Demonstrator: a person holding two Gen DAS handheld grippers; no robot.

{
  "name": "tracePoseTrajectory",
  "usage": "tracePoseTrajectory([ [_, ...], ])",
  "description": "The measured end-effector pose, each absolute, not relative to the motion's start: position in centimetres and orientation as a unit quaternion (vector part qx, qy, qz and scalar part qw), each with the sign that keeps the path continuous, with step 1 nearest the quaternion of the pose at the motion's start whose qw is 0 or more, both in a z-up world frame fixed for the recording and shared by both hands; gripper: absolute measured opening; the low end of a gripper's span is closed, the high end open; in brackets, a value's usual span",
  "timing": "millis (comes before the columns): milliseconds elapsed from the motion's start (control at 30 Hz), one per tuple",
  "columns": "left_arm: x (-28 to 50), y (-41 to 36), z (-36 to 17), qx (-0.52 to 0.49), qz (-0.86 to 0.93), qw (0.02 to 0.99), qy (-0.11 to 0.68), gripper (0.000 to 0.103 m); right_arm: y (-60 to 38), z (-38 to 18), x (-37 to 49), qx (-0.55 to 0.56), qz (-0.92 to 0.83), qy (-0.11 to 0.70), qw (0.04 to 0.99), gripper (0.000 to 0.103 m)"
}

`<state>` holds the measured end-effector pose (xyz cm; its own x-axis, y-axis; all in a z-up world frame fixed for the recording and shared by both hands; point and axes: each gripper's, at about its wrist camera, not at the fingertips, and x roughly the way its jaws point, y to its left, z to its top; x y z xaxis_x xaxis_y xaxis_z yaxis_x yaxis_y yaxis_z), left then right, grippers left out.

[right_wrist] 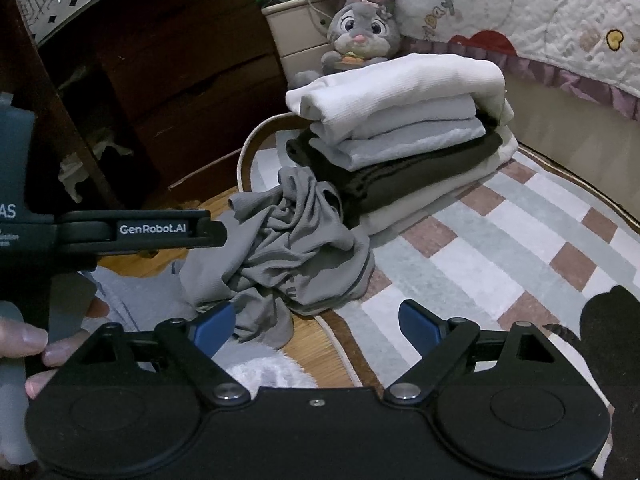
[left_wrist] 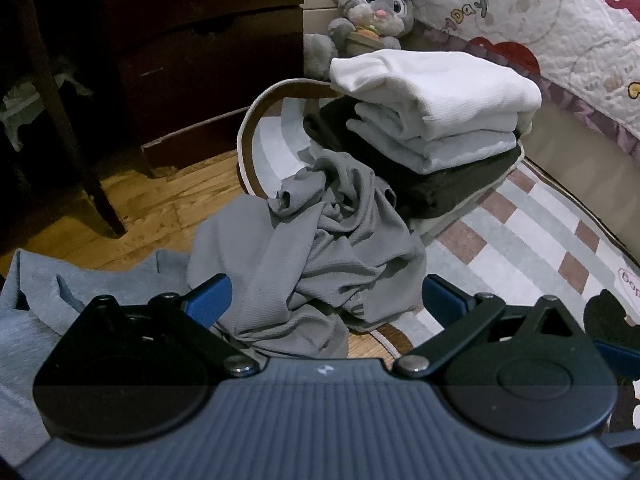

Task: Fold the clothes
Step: 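Move both grippers toward the crumpled grey waffle-knit shirt, then grasp the grey shirt with the left gripper while the right gripper grasps it too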

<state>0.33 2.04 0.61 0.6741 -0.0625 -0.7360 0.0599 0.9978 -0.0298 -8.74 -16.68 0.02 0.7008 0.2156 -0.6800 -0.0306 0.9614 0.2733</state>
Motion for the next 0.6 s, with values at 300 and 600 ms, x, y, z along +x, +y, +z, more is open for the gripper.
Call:
tracePoseTrajectory([
  [300,1.2,2.6,-1.4,0.033,-0.060,0.917,0.392,0.103,-16.8,-1.0,-8.0,0.151,0.094,0.377,0.909,0.092],
  [600,4.1,5.9,-4.7,0.042,-0.074,0.918,0.386,0.096,-16.6,-2.9,-5.5,0.165,0.133,0.380,0.901,0.091],
])
